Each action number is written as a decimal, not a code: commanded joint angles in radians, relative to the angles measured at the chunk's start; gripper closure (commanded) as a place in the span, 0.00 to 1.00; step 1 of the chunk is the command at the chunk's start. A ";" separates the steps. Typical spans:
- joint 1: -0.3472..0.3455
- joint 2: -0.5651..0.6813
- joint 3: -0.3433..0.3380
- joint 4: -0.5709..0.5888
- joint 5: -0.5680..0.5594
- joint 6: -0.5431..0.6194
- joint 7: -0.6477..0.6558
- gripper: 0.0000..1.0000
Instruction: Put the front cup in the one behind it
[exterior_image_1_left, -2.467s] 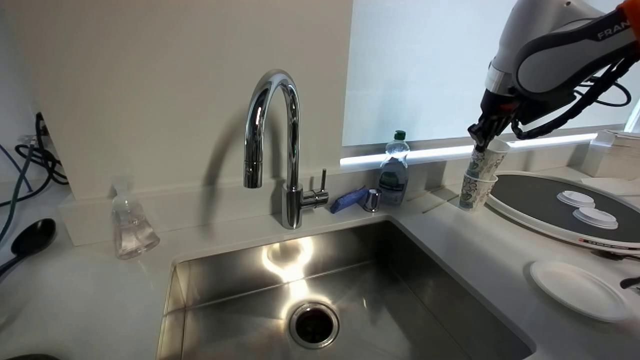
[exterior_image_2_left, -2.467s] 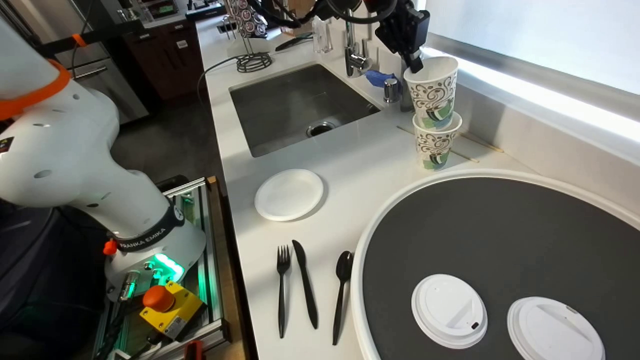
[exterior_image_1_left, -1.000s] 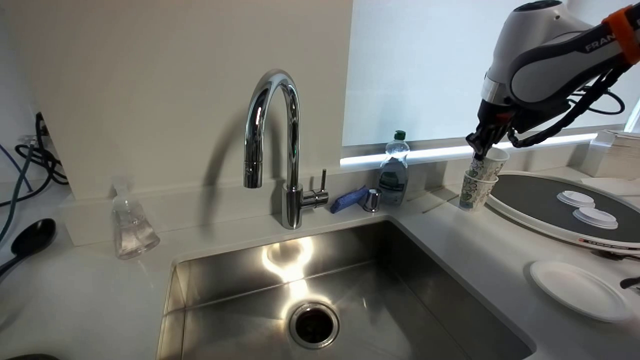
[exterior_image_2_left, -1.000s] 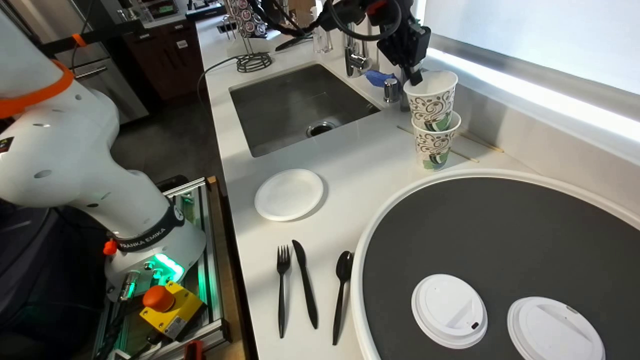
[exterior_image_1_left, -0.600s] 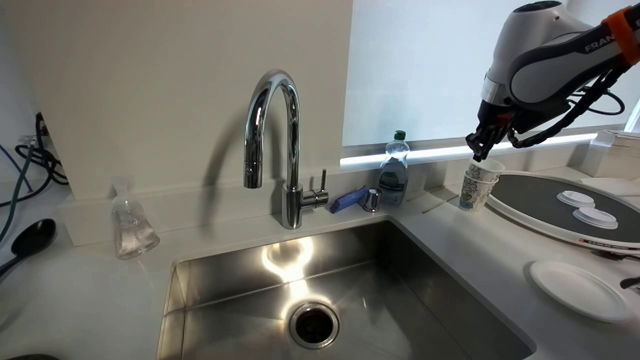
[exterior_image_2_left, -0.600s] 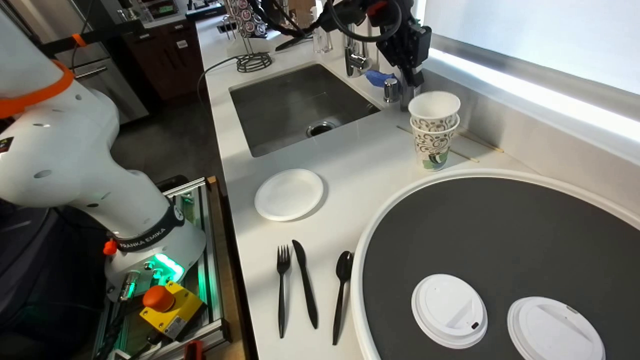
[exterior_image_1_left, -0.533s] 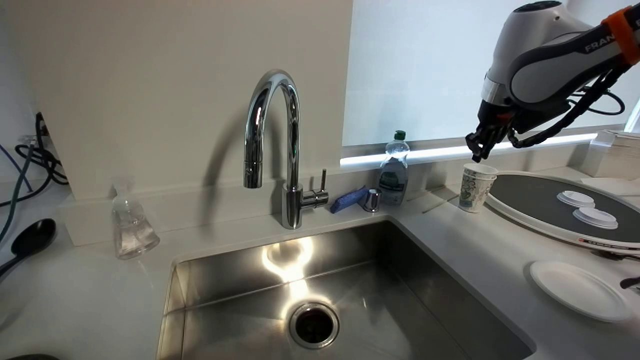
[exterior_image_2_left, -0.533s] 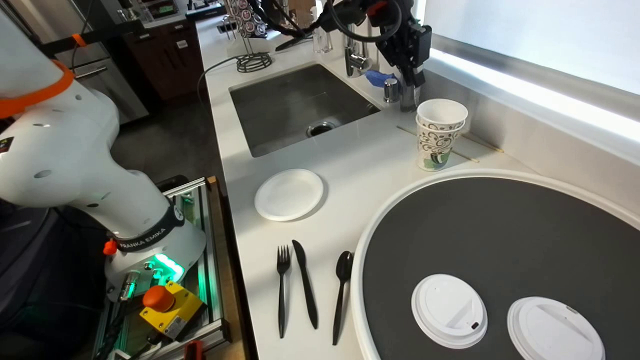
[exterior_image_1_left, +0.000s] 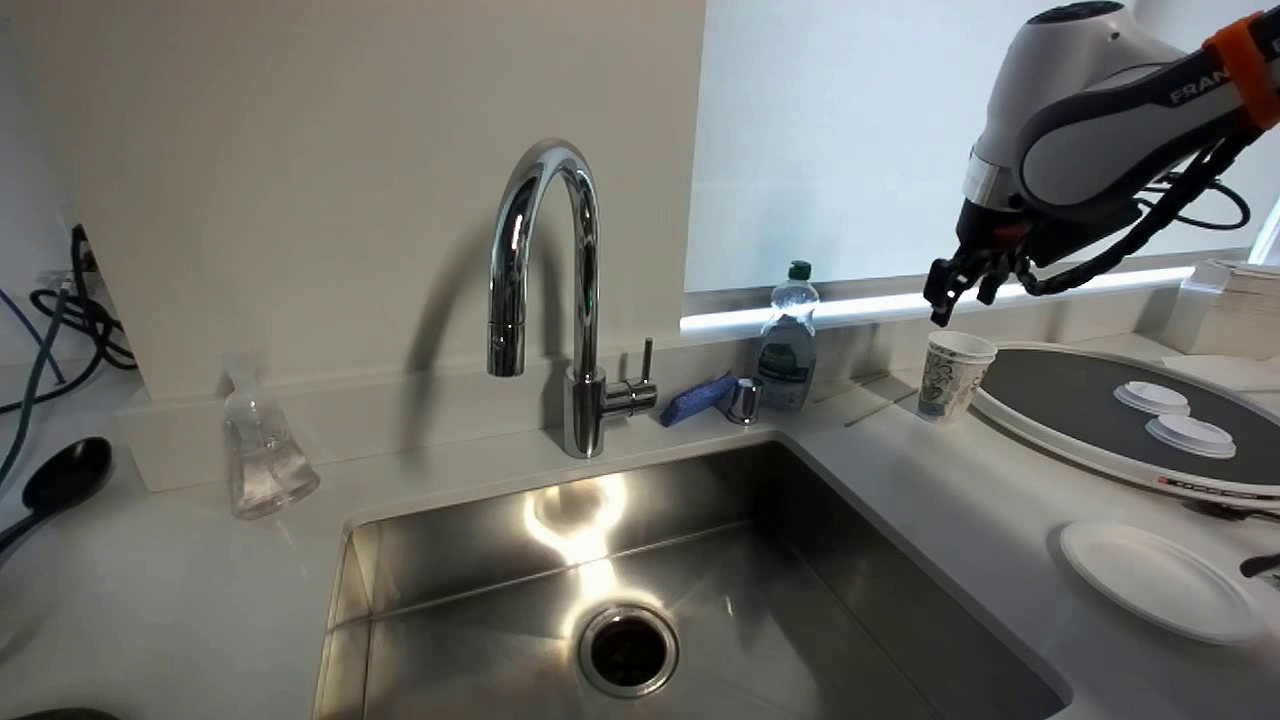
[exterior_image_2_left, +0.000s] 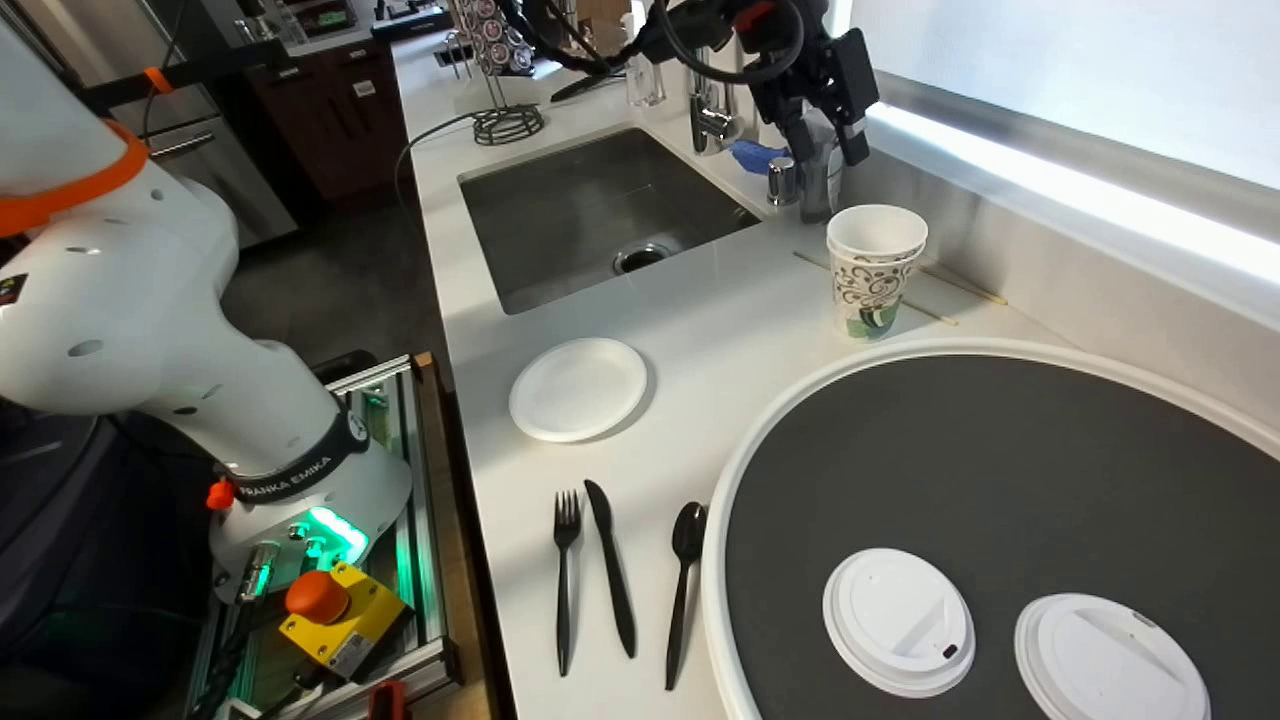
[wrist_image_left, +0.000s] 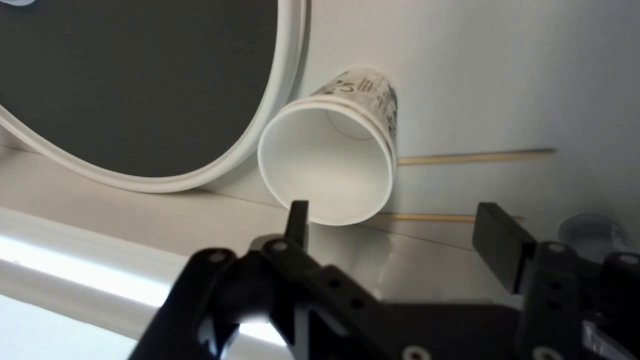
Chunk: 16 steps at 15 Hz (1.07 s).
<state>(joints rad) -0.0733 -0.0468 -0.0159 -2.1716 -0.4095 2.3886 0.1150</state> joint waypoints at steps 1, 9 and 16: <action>0.006 -0.003 -0.008 0.003 -0.002 0.001 0.003 0.00; 0.000 -0.059 -0.010 -0.014 -0.002 -0.048 0.051 0.00; -0.008 -0.143 -0.024 -0.026 0.086 -0.188 0.067 0.00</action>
<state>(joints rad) -0.0787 -0.1357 -0.0336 -2.1728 -0.3759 2.2558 0.1852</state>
